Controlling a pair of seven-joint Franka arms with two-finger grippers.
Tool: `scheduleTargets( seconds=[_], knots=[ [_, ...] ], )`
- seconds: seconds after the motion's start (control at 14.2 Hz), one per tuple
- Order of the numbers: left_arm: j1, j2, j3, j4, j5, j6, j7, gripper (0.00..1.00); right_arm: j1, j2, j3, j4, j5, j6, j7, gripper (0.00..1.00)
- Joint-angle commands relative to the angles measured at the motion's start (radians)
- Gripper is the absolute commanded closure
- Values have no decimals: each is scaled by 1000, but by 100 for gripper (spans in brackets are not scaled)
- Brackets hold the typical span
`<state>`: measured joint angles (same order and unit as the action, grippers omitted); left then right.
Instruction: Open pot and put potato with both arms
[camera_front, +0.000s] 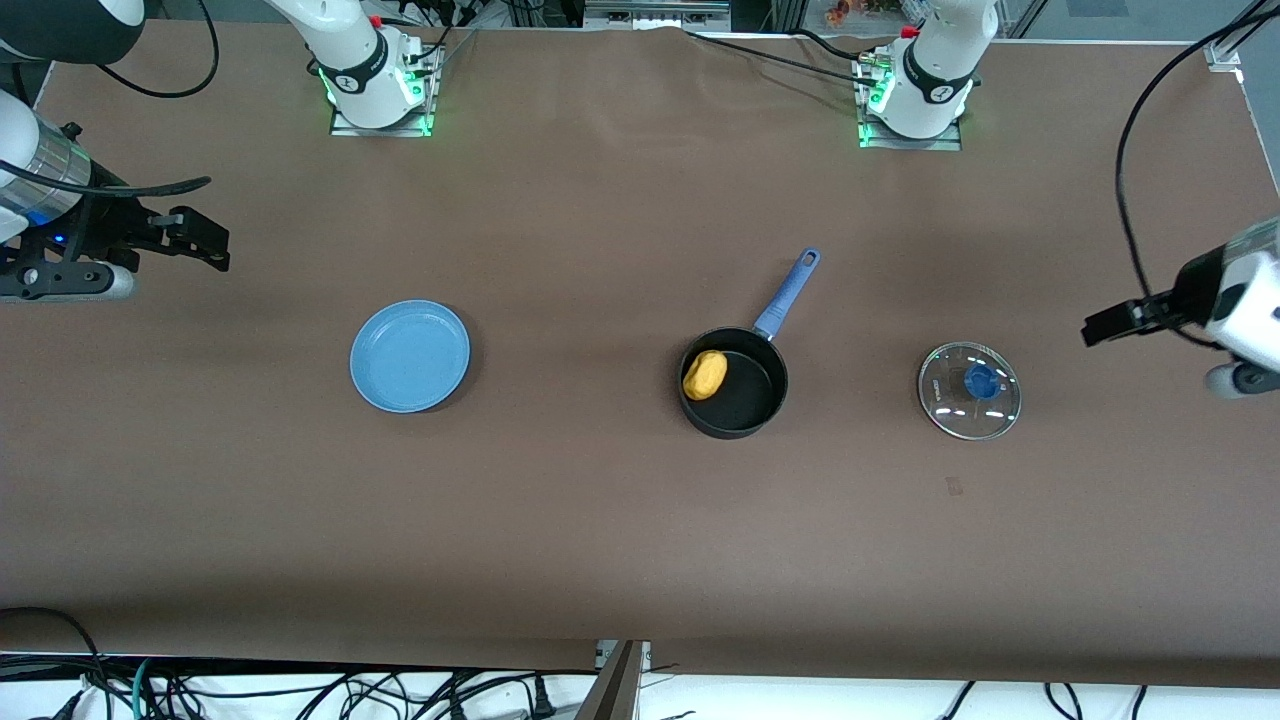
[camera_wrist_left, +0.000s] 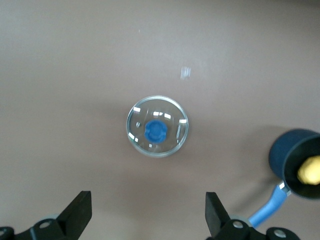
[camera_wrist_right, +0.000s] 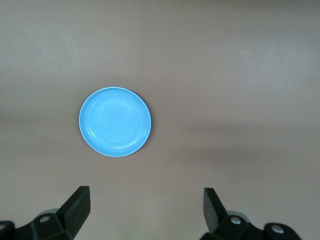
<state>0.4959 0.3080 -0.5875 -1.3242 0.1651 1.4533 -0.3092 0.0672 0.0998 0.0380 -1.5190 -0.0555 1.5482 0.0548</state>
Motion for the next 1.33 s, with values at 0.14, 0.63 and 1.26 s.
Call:
scheduleTargets(
  seconds=[0.14, 0.63, 1.26],
  knots=[
    [-13, 23, -12, 160, -21, -163, 22, 0, -1, 15, 6, 31, 8, -16, 8, 0],
    [-218, -56, 256, 137, -80, -169, 212, 0, -6, 9, -3, 39, 3, -39, 2, 0],
    [-519, -248, 604, -274, -196, 185, 209, 0, -7, 3, -3, 37, 5, -46, 2, 0]
  ],
)
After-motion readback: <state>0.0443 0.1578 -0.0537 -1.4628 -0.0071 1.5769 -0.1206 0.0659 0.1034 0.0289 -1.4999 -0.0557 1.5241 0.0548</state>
